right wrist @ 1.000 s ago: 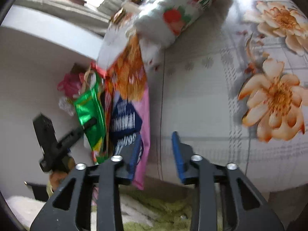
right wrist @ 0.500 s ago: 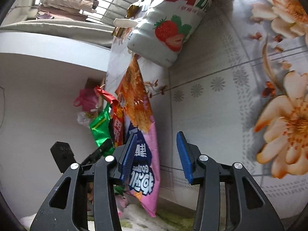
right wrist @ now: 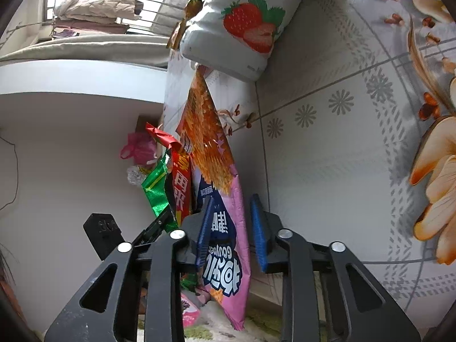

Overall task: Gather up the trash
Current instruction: 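Lift the green bag with the left tool while the right tool lifts the pink bag, then carry both bags to the blue wastebasket and open both tools over it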

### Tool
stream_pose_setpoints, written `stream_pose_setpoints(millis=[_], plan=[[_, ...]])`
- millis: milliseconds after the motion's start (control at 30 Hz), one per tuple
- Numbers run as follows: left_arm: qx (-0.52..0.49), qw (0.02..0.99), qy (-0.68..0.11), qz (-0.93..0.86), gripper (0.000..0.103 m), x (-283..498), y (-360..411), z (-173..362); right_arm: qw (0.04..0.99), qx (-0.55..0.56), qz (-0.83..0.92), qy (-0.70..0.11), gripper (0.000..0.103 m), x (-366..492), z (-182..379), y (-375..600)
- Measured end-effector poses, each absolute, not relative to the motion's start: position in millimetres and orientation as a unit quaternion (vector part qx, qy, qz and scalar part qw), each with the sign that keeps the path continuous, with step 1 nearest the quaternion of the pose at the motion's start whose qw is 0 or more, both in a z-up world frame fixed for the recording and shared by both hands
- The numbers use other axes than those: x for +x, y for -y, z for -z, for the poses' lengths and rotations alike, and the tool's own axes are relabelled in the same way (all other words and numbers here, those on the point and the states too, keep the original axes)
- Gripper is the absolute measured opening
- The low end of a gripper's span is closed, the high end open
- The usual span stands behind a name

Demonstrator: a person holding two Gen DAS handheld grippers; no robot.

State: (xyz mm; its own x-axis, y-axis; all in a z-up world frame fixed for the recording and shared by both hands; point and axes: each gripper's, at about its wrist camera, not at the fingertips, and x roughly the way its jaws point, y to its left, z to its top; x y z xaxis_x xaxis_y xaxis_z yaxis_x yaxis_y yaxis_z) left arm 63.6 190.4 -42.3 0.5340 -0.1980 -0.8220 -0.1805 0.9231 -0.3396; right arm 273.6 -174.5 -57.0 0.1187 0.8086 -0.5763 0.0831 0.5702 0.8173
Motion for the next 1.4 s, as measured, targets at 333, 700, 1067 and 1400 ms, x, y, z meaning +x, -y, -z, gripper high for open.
stream_pose_setpoints(millis=[333,700,1067,1400], plan=[[-0.197,0.854,-0.482,0.006,0.008,63.8,-190.6,41.9,0.653,0.369,-0.275,-0.602,0.014,269.5,61.8,161.4],[-0.222,0.851,-0.476,0.020,0.006,63.3,-200.3,43.0,0.672,0.347,-0.275,-0.594,0.010,263.2,51.2,146.8],[-0.255,0.849,-0.460,0.043,0.005,57.7,-210.7,40.8,0.686,0.330,-0.283,-0.583,0.007,262.9,39.7,134.7],[-0.291,0.847,-0.438,0.078,0.004,56.3,-218.1,28.3,0.690,0.331,-0.292,-0.573,0.003,265.1,32.9,135.1]])
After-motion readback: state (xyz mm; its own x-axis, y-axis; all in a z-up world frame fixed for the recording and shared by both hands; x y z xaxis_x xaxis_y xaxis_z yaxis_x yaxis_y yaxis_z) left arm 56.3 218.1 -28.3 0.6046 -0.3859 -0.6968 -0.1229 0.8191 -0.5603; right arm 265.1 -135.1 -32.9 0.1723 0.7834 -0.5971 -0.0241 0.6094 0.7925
